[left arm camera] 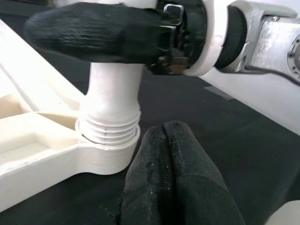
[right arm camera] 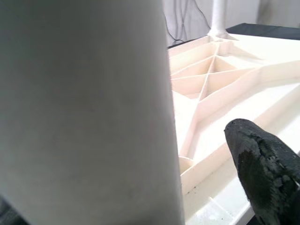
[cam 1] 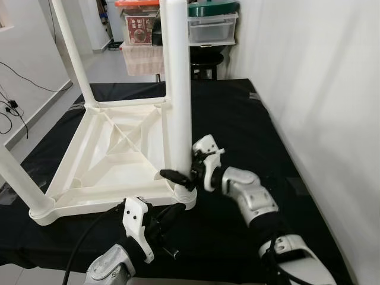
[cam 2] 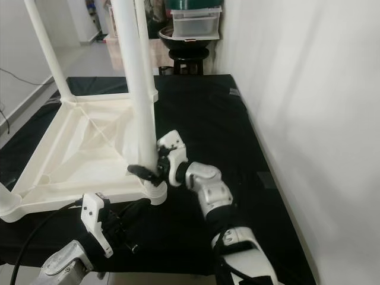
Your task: Building children table
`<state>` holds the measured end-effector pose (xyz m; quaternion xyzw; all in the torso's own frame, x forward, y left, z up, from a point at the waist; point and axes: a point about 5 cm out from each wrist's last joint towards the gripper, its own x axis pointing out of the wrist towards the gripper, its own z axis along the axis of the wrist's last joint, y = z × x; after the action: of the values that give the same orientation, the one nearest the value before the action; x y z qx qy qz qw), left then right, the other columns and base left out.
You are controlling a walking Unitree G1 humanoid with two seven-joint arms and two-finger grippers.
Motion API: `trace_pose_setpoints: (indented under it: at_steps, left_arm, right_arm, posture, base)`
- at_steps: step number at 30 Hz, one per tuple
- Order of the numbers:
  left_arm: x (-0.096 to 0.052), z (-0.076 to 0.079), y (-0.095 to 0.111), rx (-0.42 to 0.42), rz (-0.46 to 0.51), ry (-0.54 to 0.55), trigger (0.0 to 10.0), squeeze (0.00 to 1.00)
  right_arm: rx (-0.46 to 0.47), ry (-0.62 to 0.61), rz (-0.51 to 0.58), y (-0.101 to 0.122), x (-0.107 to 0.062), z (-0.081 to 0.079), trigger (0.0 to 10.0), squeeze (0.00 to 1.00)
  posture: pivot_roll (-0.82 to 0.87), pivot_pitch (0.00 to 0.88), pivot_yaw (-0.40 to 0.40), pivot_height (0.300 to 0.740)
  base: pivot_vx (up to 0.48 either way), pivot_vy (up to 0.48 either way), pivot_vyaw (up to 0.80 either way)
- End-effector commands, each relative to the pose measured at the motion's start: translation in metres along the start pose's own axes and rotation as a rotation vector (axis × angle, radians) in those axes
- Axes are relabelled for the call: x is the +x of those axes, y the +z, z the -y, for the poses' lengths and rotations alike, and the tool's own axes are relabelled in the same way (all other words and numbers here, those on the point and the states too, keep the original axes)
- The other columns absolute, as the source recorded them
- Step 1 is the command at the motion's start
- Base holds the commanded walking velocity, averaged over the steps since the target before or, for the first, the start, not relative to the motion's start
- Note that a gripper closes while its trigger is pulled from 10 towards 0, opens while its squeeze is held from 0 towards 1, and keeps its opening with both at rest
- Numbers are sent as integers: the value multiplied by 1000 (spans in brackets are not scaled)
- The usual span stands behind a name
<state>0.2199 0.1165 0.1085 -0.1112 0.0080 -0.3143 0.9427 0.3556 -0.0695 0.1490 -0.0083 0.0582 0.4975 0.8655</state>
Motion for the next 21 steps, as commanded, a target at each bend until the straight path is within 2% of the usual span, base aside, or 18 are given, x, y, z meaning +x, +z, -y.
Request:
trace_pose_setpoints:
  at_steps: [1, 4, 5, 7, 9, 10, 14, 15, 17, 19, 21]
  left_arm:
    - [-4, -1, 0, 43, -5, 49, 10000, 0]
    - [-5, -2, 1, 55, -6, 76, 10000, 0]
    - [-10, -4, 2, 81, -8, 130, 10000, 0]
    - [-10, -4, 2, 81, -8, 130, 10000, 0]
    - [-15, -4, 4, 117, -4, 170, 10000, 0]
    - [-16, -2, 5, 132, 0, 176, 10000, 0]
    - [-17, -1, 6, 139, 2, 178, 10000, 0]
    - [-18, 0, 6, 148, 5, 179, 10000, 0]
    - [-18, 0, 6, 148, 5, 179, 10000, 0]
    - [-18, 3, 7, 148, 8, 181, 10000, 0]
    - [-18, 3, 7, 148, 8, 181, 10000, 0]
  right_arm:
    - [-9, 88, 19, 9, 2, 3, 10000, 0]
    - [-7, 127, 19, 12, 1, 5, 10000, 0]
    - [-12, 199, -8, 14, -2, 8, 10000, 0]
    - [-12, 199, -8, 14, -2, 8, 10000, 0]
    - [-10, 234, -42, 12, -6, 11, 9765, 0]
    - [7, 234, -43, 12, -8, 13, 353, 0]
    - [18, 232, -41, 12, -9, 15, 353, 0]
    - [21, 235, -44, 11, -10, 16, 0, 0]
    - [21, 235, -44, 11, -10, 16, 0, 0]
    - [22, 214, -65, -1, -21, 20, 0, 0]
    - [22, 214, -65, -1, -21, 20, 0, 0]
  posture:
    - [40, 0, -5, 740]
    - [40, 0, -5, 740]
    - [45, 0, -3, 740]
    - [45, 0, -3, 740]
    - [48, 0, -1, 740]
    - [50, 0, -2, 740]
    - [50, 0, -2, 740]
    - [52, 0, -3, 740]
    - [52, 0, -3, 740]
    - [29, 0, 3, 740]
    - [29, 0, 3, 740]
  base:
    - [0, 0, 0]
    - [0, 0, 0]
    - [0, 0, 0]
    - [0, 0, 0]
    - [0, 0, 0]
    - [0, 0, 0]
    - [0, 0, 0]
    - [0, 0, 0]
    - [0, 0, 0]
    - [0, 0, 0]
    - [0, 0, 0]
